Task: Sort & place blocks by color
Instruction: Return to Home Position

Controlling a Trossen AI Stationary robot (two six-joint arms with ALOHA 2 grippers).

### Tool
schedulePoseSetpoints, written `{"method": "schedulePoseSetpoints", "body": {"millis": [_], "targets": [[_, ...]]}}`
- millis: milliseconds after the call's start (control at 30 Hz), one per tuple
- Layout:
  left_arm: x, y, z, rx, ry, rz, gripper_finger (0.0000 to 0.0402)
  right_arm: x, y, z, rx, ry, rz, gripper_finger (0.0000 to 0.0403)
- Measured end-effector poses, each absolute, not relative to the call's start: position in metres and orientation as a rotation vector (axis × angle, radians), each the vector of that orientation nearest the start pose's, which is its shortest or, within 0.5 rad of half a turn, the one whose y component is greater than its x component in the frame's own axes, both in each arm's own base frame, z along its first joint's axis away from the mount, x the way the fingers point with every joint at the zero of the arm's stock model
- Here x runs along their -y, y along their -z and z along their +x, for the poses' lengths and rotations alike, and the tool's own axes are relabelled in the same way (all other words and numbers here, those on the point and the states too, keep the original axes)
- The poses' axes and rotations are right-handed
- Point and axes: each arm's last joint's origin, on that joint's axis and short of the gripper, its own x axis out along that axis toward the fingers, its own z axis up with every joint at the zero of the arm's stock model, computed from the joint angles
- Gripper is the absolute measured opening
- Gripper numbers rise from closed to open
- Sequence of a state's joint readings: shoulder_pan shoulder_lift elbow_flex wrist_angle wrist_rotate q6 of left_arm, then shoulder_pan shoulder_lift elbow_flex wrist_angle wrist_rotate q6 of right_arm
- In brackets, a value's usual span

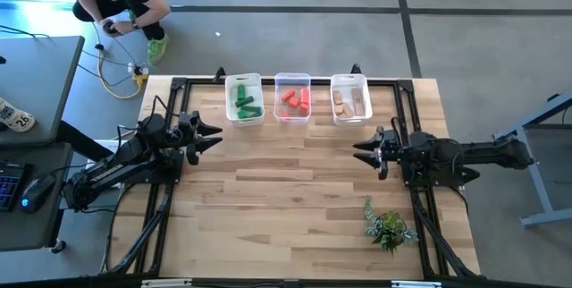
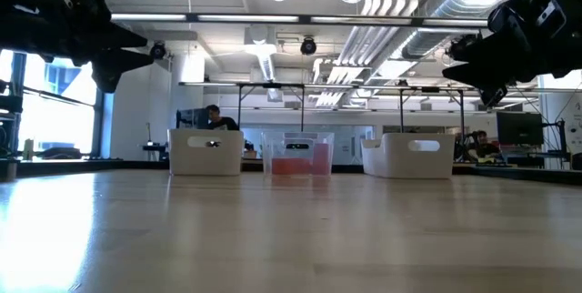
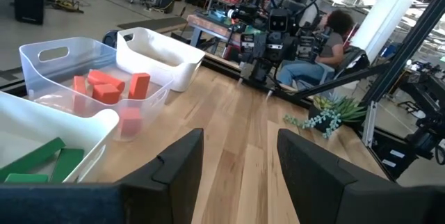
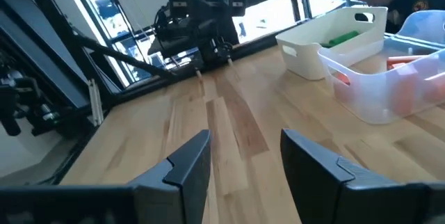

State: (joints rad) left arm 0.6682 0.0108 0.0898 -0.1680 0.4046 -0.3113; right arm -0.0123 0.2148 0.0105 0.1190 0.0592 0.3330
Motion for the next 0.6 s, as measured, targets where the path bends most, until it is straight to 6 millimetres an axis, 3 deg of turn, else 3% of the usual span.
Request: {"method": "schedulePoseSetpoints", "body": {"millis": [600], "targets": [[-0.0465, -0.1773, 0.0773, -0.035, -0.273, -0.355, 0.0172, 0.0057, -0.1510, 0.1101, -0.171, 0.187, 0.261, 0.0160]]}}
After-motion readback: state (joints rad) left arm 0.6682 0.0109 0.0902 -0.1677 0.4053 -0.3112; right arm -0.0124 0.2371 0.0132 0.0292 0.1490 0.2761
